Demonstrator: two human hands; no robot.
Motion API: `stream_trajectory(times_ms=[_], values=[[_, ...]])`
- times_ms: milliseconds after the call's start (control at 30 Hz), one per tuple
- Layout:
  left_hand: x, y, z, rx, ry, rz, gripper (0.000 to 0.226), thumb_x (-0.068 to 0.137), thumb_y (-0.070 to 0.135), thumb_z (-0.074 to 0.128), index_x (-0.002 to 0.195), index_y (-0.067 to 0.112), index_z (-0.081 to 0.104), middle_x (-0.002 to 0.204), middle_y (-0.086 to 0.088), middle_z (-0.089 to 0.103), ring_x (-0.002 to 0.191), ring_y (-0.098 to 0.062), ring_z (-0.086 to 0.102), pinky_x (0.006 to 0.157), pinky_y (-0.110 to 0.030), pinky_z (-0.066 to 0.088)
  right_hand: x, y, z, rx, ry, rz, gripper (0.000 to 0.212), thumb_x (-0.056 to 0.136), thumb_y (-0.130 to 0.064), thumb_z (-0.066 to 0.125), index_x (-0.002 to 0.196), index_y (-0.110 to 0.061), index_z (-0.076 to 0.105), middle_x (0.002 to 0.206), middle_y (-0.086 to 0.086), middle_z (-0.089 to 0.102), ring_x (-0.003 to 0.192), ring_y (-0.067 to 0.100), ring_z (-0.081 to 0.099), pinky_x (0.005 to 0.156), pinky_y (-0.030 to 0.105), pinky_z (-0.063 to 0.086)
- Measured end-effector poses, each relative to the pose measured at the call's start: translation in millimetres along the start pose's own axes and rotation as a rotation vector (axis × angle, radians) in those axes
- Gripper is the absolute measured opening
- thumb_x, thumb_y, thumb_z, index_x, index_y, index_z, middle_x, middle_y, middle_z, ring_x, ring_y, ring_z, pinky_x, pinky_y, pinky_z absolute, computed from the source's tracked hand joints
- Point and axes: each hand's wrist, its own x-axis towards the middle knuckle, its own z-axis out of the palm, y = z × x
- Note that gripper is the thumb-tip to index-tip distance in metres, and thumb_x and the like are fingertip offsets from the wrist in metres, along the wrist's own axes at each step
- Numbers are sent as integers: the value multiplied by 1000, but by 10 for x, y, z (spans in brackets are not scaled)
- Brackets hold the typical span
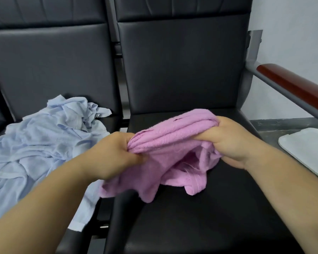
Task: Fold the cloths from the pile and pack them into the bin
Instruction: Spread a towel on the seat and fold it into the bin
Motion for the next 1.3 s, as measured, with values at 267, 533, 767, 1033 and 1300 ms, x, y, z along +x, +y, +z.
stream_trajectory(times_ms=[267, 533, 767, 1033, 1300], values=[[44, 89, 23, -924, 107, 23, 30, 85, 0, 68, 114, 6, 69, 108, -16, 75, 101, -27, 73, 82, -35, 61, 65, 102, 65, -823, -71, 42, 15, 76, -23, 83, 87, -19, 74, 76, -1, 75, 65, 13, 67, 60, 26, 56], [53, -67, 19, -120, 63, -43, 16, 77, 17, 84, 90, 15, 74, 83, 4, 77, 75, -9, 70, 69, -32, 59, 61, 18, -11, -30, -23, -36, 15, 93, -23, 73, 105, -19, 81, 72, 20, 72, 64, 26, 70, 59, 29, 55], [75, 69, 20, -953, 142, -30, 28, 88, -3, 67, 114, 6, 68, 108, -17, 75, 98, -28, 73, 78, -35, 62, 135, 133, -39, -766, -90, 55, 21, 75, -21, 84, 94, -17, 76, 85, 6, 78, 74, 21, 73, 69, 39, 60], [52, 65, 38, -113, 117, -95, 15, 89, -1, 64, 77, 7, 66, 52, 0, 66, 43, -6, 58, 46, -20, 45, 78, 56, -118, -199, -62, -66, 25, 86, -15, 82, 109, -25, 79, 103, -2, 80, 101, 14, 76, 93, 37, 59], [91, 86, 57, -891, 126, 0, 31, 89, -3, 67, 117, 9, 68, 108, -14, 76, 101, -28, 73, 79, -33, 60, 161, 130, -99, -709, 119, 56, 11, 88, -24, 73, 85, -14, 75, 73, 4, 75, 71, 27, 71, 71, 44, 59]])
